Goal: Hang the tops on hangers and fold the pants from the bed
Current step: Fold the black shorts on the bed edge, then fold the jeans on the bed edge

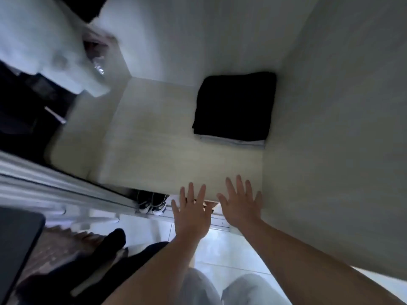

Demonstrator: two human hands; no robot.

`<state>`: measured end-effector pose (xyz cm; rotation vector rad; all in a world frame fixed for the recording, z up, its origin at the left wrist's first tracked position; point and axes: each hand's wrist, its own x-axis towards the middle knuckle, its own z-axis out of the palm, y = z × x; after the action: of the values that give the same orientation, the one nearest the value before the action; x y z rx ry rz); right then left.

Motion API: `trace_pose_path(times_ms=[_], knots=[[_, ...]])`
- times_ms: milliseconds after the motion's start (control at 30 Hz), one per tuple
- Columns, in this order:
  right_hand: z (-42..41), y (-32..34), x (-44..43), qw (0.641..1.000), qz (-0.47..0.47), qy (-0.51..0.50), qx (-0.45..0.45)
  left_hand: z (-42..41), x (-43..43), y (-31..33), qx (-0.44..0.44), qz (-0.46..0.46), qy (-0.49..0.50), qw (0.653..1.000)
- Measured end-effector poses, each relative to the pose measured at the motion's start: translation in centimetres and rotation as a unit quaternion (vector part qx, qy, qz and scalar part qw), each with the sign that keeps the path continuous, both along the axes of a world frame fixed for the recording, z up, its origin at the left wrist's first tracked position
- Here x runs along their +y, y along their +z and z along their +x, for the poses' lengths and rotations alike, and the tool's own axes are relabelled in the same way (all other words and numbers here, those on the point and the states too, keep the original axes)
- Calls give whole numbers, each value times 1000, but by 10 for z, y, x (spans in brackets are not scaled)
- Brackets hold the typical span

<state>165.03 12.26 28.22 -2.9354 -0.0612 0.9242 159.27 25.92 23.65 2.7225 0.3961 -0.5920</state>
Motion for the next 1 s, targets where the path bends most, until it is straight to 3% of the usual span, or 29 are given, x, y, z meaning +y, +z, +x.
trace_pose_path(times_ms=[167,367,567,800,1000], knots=[[-67,26,-30,995,14,82,-47,-77,-24,43,-69,-15,60,996],[-147,71,-86,972,61,186,-128,-171,-56,96,-137,49,83,986],[-207,120,-117,935,137,278,-174,-263,-84,145,-148,60,132,978],[-255,152,-95,894,228,354,-153,-368,-93,183,-158,64,253,952],[-296,168,-48,861,316,388,-90,-448,-86,193,-201,41,413,887]])
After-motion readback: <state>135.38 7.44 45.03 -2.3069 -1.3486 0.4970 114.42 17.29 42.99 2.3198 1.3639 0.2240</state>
